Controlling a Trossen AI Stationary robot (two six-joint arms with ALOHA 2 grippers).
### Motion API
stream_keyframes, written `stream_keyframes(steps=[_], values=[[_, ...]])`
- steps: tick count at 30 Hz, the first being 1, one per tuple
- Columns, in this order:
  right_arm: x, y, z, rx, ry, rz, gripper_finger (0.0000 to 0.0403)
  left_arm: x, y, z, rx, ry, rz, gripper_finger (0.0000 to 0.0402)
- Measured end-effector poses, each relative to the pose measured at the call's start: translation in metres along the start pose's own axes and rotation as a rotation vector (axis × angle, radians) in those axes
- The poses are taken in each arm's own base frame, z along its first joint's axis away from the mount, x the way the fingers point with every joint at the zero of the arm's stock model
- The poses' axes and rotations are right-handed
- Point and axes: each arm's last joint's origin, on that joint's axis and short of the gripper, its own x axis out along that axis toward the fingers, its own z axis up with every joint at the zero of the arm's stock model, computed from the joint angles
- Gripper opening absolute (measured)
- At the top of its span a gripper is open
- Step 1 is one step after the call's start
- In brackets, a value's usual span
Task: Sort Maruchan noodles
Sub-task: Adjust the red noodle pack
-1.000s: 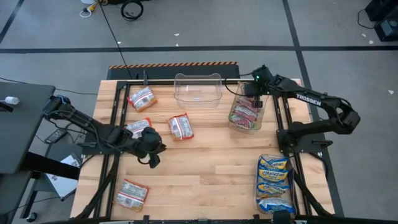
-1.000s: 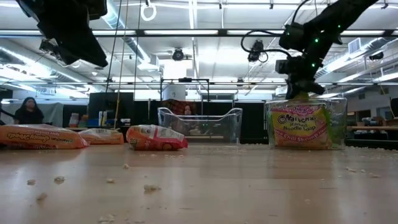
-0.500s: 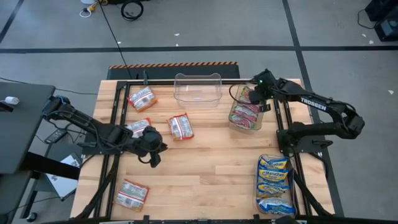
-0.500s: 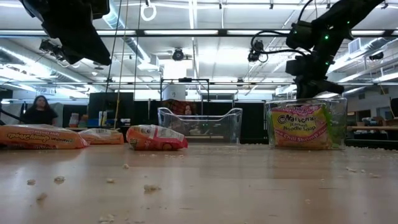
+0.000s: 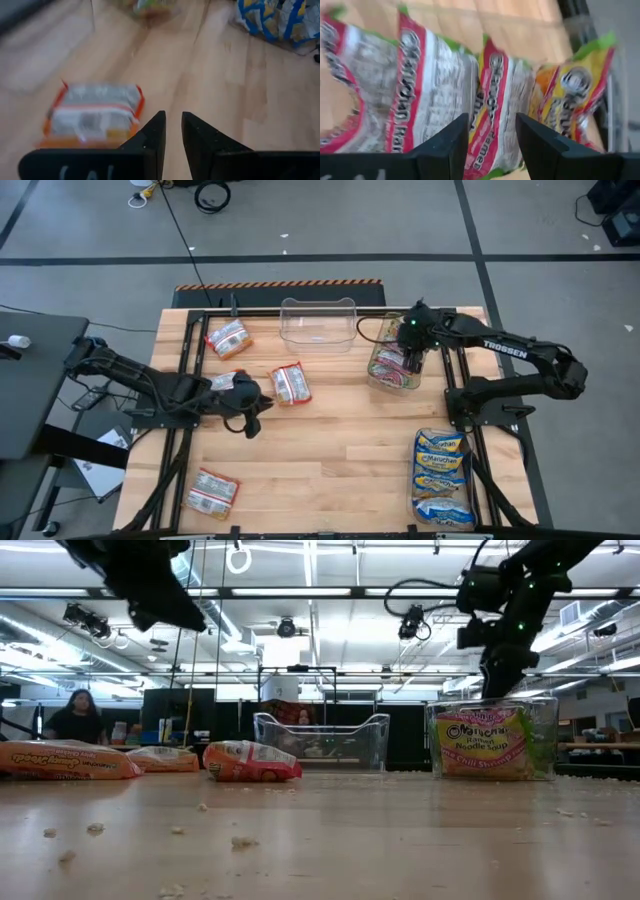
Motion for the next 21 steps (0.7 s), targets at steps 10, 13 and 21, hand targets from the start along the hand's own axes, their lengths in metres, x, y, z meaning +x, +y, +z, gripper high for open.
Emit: stream_keyframes(steps=[10, 13, 21], values=[[0.023, 0.003, -0.014, 0.036, 0.12, -0.028, 0.0163, 0.007, 0.012, 0.023, 0.186, -0.153, 0.043, 0.0066], [0.028, 0.004, -0.009, 0.043, 0.081, 0.015, 0.0163, 0.009, 0.014, 0.026, 0.231, -0.166, 0.058, 0.0066], [0.05, 0.001, 0.003, 0.026, 0.072, -0.053, 0.0143, 0.01, 0.016, 0.027, 0.268, -0.167, 0.071, 0.0066]])
